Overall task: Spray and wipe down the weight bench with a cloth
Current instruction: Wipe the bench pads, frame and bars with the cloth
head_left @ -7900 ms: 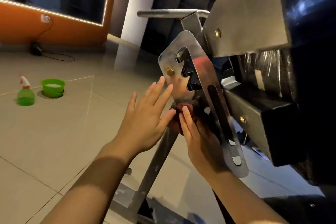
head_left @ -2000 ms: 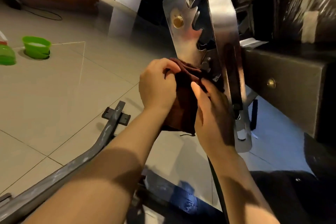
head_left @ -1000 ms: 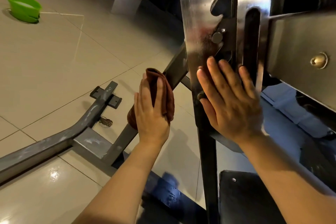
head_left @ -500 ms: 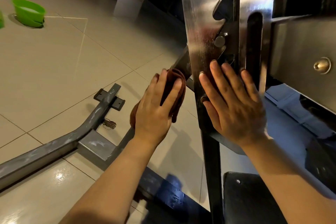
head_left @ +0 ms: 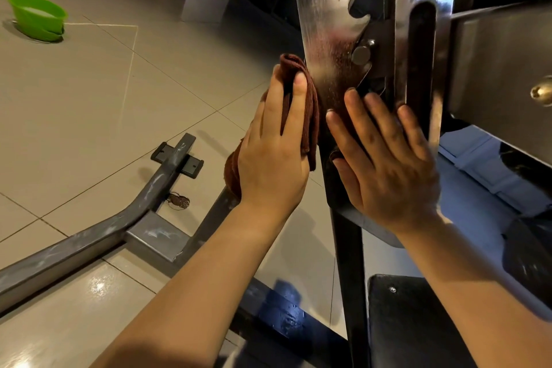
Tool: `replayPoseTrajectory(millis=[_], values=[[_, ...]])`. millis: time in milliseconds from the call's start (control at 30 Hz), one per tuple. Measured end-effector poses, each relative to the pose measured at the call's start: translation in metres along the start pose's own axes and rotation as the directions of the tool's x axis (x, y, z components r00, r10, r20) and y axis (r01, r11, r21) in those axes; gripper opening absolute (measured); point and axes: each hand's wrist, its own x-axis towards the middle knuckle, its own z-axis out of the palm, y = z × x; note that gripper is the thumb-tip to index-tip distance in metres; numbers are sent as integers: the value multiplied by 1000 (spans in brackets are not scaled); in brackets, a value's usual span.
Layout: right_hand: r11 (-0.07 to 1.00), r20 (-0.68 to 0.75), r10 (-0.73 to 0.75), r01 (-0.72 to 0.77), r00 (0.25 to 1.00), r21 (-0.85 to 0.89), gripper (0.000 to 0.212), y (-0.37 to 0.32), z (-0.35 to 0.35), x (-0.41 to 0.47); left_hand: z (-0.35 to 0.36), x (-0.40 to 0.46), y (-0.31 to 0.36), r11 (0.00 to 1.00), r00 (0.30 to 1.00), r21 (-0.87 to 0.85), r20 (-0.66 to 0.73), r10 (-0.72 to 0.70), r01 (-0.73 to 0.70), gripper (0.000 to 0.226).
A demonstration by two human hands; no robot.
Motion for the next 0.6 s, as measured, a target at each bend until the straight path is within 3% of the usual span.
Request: replayPoseTrajectory(millis=[133, 333, 600], values=[[1000, 6, 5, -5, 1000, 7, 52, -1, 0, -1, 5, -7, -11, 999, 999, 9, 2, 49, -49, 57], [1000, 31, 3, -3, 1000, -2, 52, -1, 0, -1, 7, -40, -42, 966, 966, 105, 128, 223, -237, 66], [1000, 29, 2, -1, 1000, -30, 52, -2, 1, -1, 11, -33, -33, 976, 976, 86, 103, 190, -199, 57]])
